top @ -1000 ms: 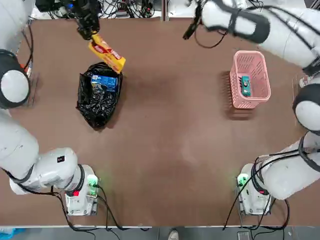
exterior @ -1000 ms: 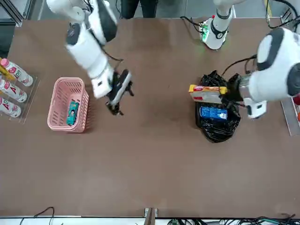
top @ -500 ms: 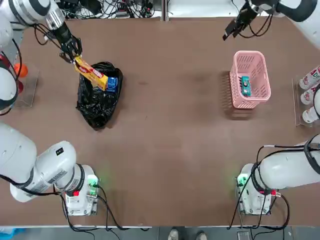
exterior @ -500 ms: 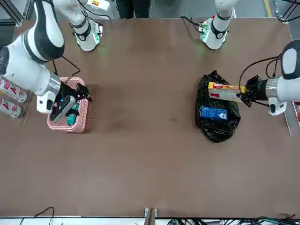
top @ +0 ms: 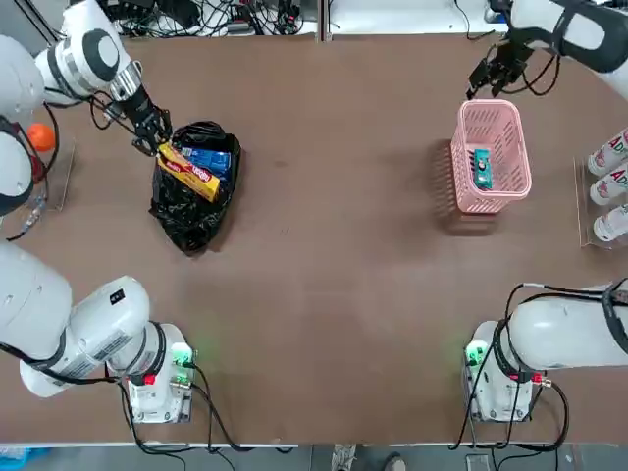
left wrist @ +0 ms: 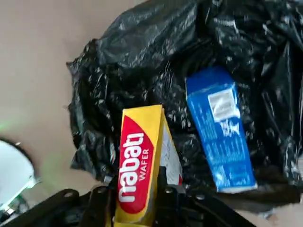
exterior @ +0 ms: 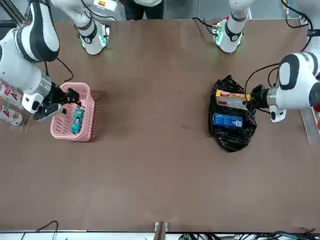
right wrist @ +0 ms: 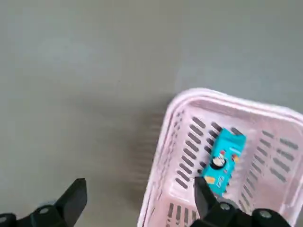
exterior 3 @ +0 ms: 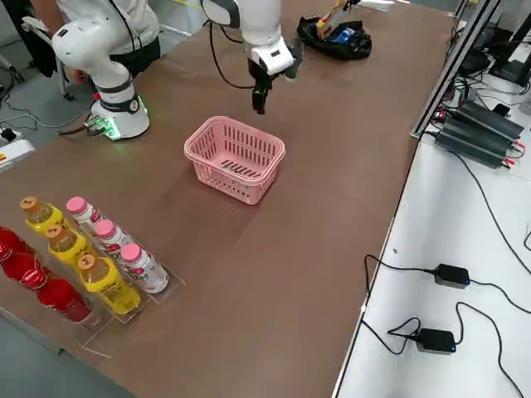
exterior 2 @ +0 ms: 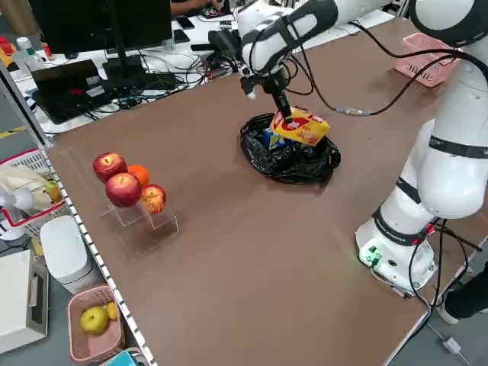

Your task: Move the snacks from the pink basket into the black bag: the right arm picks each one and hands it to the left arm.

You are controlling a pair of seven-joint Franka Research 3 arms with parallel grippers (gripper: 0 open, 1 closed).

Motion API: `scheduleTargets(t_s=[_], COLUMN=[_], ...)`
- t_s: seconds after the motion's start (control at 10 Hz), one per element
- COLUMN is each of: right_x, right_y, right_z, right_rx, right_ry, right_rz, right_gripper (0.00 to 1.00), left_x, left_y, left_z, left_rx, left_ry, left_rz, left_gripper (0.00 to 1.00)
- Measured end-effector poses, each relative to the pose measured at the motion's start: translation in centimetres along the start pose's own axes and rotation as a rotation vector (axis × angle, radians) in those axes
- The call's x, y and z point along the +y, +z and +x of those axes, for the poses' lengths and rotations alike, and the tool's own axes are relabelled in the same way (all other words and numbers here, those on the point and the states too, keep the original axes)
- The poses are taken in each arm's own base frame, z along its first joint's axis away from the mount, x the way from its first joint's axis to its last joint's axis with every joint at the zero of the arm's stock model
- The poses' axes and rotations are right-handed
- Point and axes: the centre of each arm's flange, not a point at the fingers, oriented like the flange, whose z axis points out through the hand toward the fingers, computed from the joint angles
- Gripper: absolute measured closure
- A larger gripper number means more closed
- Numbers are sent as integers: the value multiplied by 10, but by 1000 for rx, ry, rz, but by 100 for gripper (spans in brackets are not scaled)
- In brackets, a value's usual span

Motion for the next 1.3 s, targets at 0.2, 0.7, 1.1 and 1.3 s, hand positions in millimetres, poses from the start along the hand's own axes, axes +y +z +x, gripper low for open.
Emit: scheduleTargets(t_s=[0.2, 0.7, 1.1, 1.3], right_x=[8, 22, 54, 65], right_y=[14, 49, 65, 84], right_z=[-14, -54, -70, -77], right_rx=[26, 38, 102, 124], right_ry=[28, 182, 267, 301], right_rz=[-21, -62, -97, -111], right_gripper=[0, 0, 0, 0], left_x=[-3, 9, 30, 48], left_y=[2, 8, -8, -37], left_z=[14, 18, -5, -26], left_rx=[-2, -14, 9, 21], left_ry=[-28, -1, 49, 77], left_rz=[-74, -154, -176, -195], left_gripper=[71, 65, 17, 0])
